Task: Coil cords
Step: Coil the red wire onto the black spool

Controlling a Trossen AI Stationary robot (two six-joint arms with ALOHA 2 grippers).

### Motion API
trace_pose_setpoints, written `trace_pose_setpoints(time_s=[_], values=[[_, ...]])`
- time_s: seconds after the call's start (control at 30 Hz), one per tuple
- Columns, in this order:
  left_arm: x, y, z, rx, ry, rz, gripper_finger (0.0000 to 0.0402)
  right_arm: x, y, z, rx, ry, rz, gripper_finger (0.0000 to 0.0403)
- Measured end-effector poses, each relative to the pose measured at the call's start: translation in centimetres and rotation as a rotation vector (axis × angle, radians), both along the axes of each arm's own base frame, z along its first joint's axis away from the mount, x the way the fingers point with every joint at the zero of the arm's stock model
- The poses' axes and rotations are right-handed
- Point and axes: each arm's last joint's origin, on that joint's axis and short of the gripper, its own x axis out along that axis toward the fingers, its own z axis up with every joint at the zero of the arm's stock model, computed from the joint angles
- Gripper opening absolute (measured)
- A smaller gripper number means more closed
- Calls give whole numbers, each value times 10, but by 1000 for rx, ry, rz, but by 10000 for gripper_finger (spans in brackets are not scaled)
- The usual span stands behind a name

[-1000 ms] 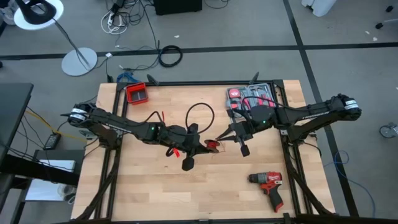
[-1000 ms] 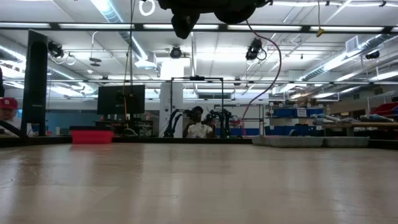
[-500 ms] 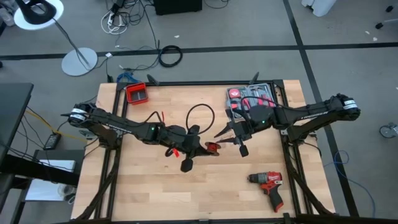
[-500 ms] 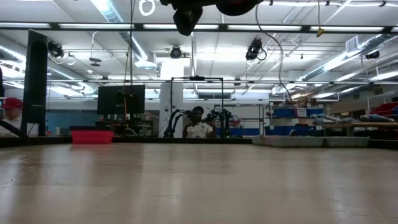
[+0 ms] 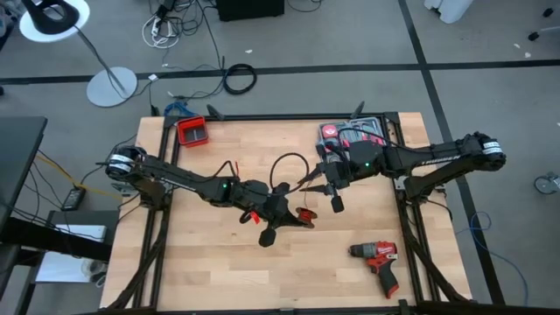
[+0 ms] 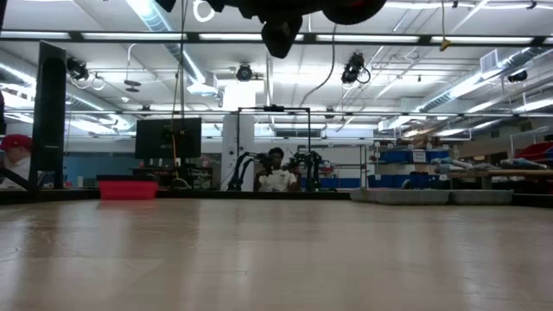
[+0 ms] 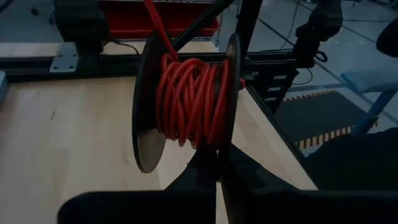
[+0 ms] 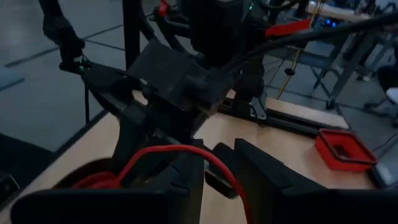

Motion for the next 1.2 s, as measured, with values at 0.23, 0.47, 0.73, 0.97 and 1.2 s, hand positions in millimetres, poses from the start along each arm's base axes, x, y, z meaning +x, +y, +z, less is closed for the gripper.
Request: trace_pose_setpoints(time_s=[0.23, 0.47, 0.73, 0.97, 1.2], values=[[1, -1, 3, 123, -81, -67, 10, 11, 5, -14, 100, 84, -3, 88], [1, -1, 9, 193, -162, -113, 10, 10, 9, -15, 196, 115, -11, 87], [2, 1, 9, 241, -165, -62, 10, 10, 9, -17, 290, 151, -12, 85], [5, 4, 14, 270, -96, -23, 10, 8, 1, -23, 379, 243, -57, 84], [11, 11, 41, 325, -73, -93, 10, 9, -11, -15, 437, 241, 8, 84]])
